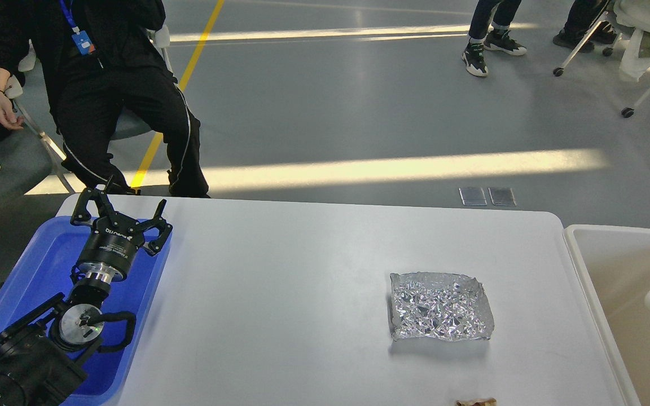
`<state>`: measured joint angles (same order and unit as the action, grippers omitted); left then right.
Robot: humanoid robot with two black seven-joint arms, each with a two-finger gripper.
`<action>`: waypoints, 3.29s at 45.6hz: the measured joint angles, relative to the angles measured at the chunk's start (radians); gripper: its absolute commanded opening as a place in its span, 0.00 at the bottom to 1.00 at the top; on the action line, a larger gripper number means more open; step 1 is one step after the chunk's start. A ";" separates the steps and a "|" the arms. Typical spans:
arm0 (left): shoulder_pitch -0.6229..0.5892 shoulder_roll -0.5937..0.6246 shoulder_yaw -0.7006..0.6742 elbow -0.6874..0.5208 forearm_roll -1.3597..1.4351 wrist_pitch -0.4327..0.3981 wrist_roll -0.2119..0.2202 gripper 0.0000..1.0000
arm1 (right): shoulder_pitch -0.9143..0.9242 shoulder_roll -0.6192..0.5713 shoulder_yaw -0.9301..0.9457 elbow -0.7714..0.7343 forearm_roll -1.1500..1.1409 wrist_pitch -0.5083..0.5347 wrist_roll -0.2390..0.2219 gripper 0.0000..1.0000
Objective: Tidy desktop
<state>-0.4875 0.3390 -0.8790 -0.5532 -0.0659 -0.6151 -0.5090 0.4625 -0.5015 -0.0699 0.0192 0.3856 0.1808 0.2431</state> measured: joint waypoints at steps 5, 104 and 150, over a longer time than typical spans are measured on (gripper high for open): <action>0.000 0.000 0.000 0.000 0.000 0.000 0.000 1.00 | -0.003 0.001 0.008 0.000 0.000 0.000 0.000 0.44; 0.000 0.000 0.000 0.001 0.000 0.000 0.000 1.00 | 0.178 -0.083 0.204 -0.147 -0.145 0.248 0.032 1.00; 0.000 0.000 0.000 0.001 0.000 0.000 0.000 1.00 | 0.206 -0.204 0.476 0.273 -0.149 0.313 0.102 1.00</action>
<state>-0.4873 0.3390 -0.8790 -0.5527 -0.0660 -0.6151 -0.5090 0.6680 -0.7060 0.4063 0.2924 0.2363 0.4940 0.3455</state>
